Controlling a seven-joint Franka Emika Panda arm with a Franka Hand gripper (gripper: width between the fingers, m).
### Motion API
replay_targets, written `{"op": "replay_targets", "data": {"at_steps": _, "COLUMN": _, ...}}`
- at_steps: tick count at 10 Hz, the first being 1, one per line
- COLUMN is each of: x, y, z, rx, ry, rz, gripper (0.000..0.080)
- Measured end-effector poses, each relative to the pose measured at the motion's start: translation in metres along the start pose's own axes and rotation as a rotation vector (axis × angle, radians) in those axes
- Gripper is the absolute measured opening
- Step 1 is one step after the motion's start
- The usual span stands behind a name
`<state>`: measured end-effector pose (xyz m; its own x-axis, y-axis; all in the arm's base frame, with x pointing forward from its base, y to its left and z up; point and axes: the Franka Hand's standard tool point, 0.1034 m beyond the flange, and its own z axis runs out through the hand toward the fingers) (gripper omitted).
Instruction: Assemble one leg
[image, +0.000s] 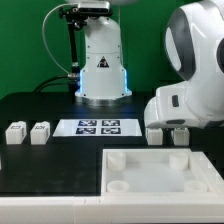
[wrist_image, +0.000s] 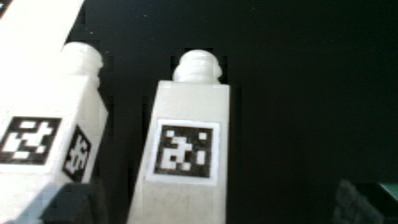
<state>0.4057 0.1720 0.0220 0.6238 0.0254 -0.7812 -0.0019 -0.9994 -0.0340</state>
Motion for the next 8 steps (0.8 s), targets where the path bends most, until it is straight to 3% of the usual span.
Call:
{"op": "replay_targets", "data": {"at_steps": 5, "x": 0.0091, "y": 0.0006, "z": 0.0064, "rx": 0.005, "ry": 0.027, "rz": -0.012, "gripper": 0.0620}}
{"op": "replay_targets", "data": {"at_steps": 6, "x": 0.0091, "y": 0.0005, "z": 0.0065, "rx": 0.005, "ry": 0.026, "rz": -0.012, "gripper": 0.0486}}
{"op": "replay_targets", "data": {"at_steps": 7, "x": 0.0091, "y": 0.0005, "z": 0.0065, "rx": 0.005, "ry": 0.026, "rz": -0.012, "gripper": 0.0486}}
{"op": "replay_targets", "data": {"at_steps": 8, "x": 0.0090, "y": 0.0005, "z": 0.0064, "rx": 0.005, "ry": 0.026, "rz": -0.012, "gripper": 0.0320}}
